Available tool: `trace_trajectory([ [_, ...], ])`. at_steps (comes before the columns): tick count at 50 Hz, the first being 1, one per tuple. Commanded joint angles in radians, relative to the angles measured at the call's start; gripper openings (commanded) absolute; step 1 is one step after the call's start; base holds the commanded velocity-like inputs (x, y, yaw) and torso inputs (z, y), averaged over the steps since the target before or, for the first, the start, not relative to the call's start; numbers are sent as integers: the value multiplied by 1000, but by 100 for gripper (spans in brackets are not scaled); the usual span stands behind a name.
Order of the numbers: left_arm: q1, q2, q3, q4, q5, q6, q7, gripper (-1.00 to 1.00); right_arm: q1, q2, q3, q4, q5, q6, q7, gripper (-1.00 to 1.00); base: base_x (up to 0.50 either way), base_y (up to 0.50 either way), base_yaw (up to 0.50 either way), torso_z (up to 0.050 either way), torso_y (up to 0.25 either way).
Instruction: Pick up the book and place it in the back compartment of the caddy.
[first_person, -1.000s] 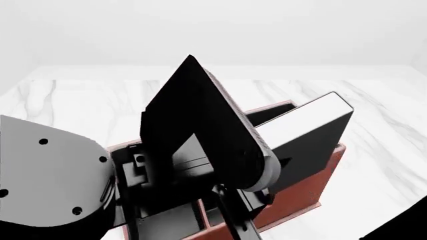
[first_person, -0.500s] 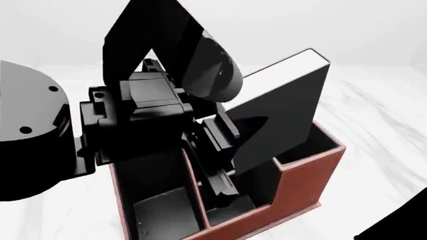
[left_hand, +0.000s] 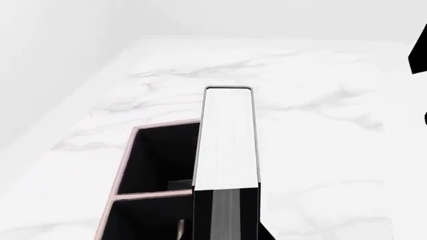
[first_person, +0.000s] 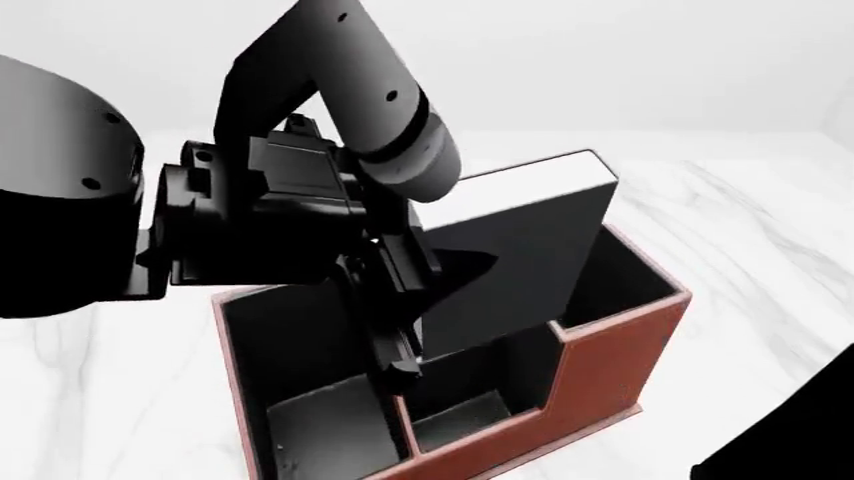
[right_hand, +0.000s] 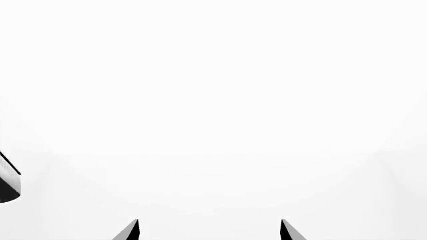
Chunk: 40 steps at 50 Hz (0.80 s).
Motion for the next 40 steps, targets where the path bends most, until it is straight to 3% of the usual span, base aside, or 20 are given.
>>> trace_trajectory([
  [1,-32,38,-20,-50,32,-61,105,-100,1,-13,12,7,-15,1,-17,100,0,0,0,0,0],
  [14,-23,41,-44,-87,95,-37,211,-100,9,-15,-9,22,-22,-1,-20,100,0,0,0,1,1],
  [25,-28,67,-77,-161,90,24,191,-100,11,-13,-25,30,-23,-6,-23,100,0,0,0,0,2],
  [40,4,110,-35,-311,101,31,158,-100,18,-15,-41,53,-30,-14,-24,100,0,0,0,0,1],
])
